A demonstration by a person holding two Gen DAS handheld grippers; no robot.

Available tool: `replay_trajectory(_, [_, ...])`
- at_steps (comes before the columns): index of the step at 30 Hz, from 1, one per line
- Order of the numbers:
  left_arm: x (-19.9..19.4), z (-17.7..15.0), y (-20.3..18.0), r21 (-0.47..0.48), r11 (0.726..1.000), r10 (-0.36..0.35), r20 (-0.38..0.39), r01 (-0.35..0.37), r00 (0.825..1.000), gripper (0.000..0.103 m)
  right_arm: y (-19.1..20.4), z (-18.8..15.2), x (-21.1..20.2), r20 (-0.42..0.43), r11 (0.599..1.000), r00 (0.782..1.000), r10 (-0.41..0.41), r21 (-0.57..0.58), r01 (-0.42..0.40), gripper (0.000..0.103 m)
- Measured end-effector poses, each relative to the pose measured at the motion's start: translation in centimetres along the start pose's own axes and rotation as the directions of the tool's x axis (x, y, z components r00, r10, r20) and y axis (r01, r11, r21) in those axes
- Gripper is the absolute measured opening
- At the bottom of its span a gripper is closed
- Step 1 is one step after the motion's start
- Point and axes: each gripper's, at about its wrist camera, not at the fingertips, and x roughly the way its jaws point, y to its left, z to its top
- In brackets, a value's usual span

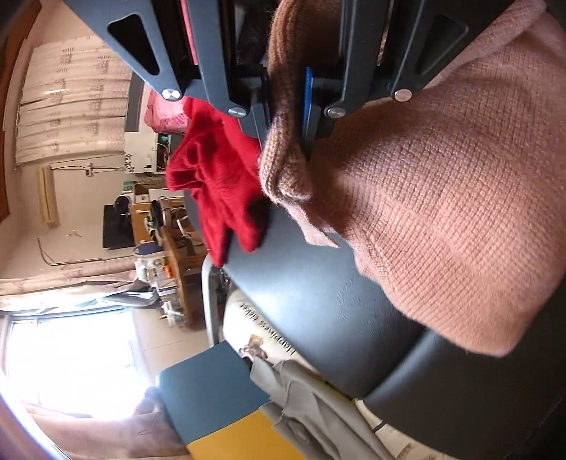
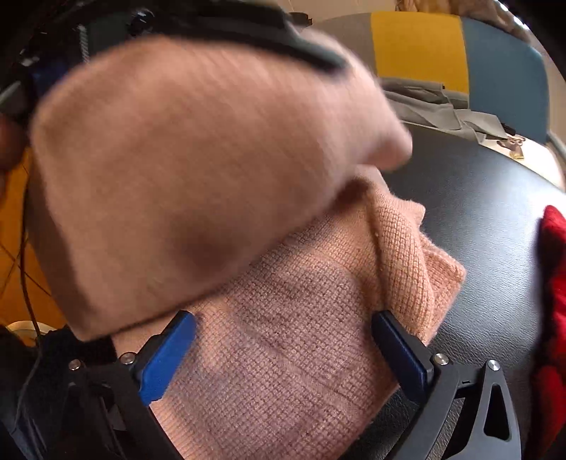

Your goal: Fold clothes

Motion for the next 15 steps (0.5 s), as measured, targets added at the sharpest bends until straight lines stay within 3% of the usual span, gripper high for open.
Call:
replay_trajectory(9, [2.7,-0.8,0.6,-0.05,0.998,-0.029,-0.093,0.024,0.995,0.014,-0.2,-2.4,-3.6,0.02,0.998,0.998,-0.059,0.023,0.059,0.097])
replay_trajectory(15, [1.2,-1.3,-1.1,0.009,0.998,-0.062,-0.124,0.064,0.99,0.019,0.1,-3.3,-3.0,0.006,0.991,0.997,-0.082,0.103,0.081,0.097])
